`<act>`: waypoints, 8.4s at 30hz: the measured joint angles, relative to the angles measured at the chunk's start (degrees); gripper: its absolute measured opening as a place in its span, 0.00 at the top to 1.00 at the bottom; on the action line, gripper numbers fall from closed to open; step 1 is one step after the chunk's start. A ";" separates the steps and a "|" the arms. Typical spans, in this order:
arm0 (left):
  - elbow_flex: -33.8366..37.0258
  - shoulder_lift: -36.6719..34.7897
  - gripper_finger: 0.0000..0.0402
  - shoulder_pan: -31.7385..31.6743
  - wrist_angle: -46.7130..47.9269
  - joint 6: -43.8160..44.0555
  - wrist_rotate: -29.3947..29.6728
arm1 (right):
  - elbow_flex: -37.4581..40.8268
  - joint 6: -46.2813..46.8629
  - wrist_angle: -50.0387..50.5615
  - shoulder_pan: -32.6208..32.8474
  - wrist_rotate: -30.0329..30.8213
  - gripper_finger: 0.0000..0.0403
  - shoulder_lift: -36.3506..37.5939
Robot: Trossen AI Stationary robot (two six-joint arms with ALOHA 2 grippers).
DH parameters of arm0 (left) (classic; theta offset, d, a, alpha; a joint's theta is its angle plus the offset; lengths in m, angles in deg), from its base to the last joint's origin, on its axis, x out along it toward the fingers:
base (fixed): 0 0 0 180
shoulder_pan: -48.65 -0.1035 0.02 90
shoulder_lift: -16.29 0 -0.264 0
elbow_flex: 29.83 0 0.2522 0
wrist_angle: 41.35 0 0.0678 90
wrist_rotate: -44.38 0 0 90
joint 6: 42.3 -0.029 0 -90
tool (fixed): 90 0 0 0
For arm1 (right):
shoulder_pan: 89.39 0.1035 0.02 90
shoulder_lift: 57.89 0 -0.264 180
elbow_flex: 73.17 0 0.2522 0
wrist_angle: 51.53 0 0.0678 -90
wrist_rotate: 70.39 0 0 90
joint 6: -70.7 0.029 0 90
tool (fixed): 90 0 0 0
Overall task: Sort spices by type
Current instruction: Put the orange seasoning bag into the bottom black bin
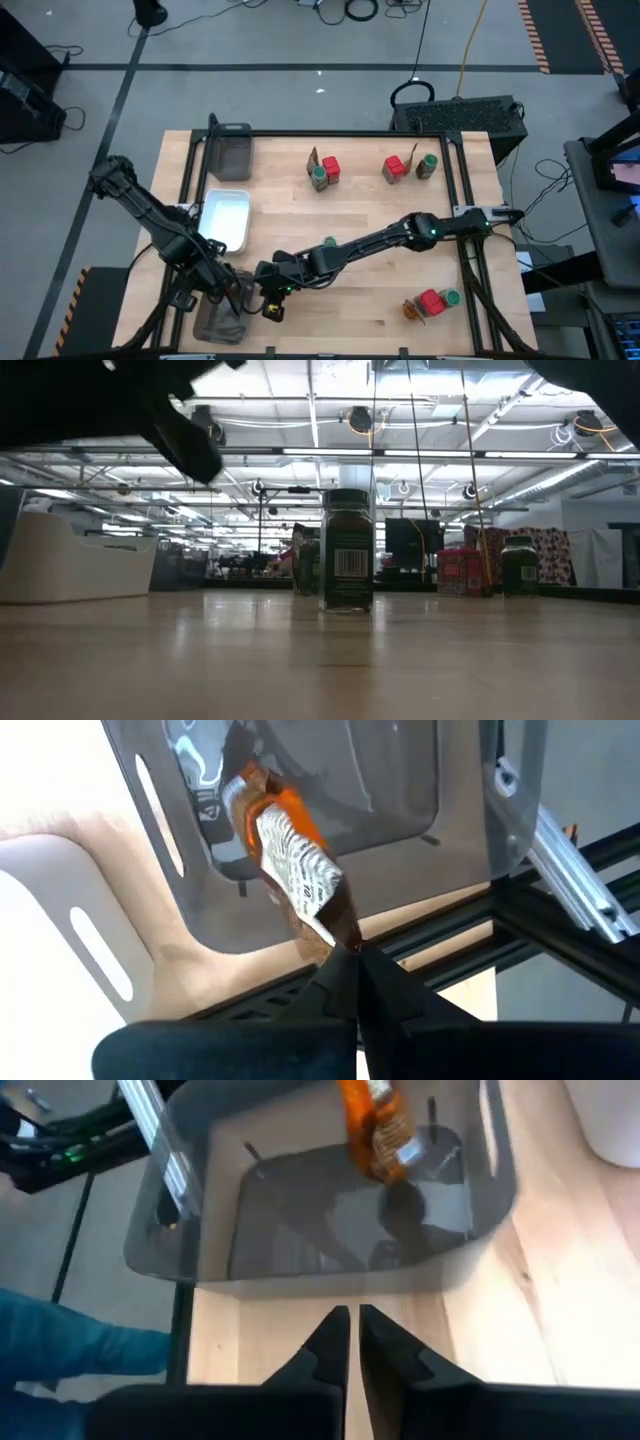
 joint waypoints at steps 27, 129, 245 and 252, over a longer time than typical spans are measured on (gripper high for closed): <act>-0.02 0.11 1.00 -0.03 1.95 0.04 0.99 | -0.02 4.79 -17.62 -1.54 2.95 1.00 -8.82; 0.81 -7.63 0.70 -19.82 -49.92 -11.82 18.66 | 21.51 65.95 59.30 36.93 1.30 0.34 28.81; -4.46 13.37 0.99 -26.30 -79.71 -11.88 -5.72 | 22.16 -0.16 23.79 13.44 16.42 0.97 36.68; -4.46 12.61 0.99 -26.83 -79.01 -11.60 -5.57 | 22.16 3.25 25.27 13.48 15.98 0.77 36.94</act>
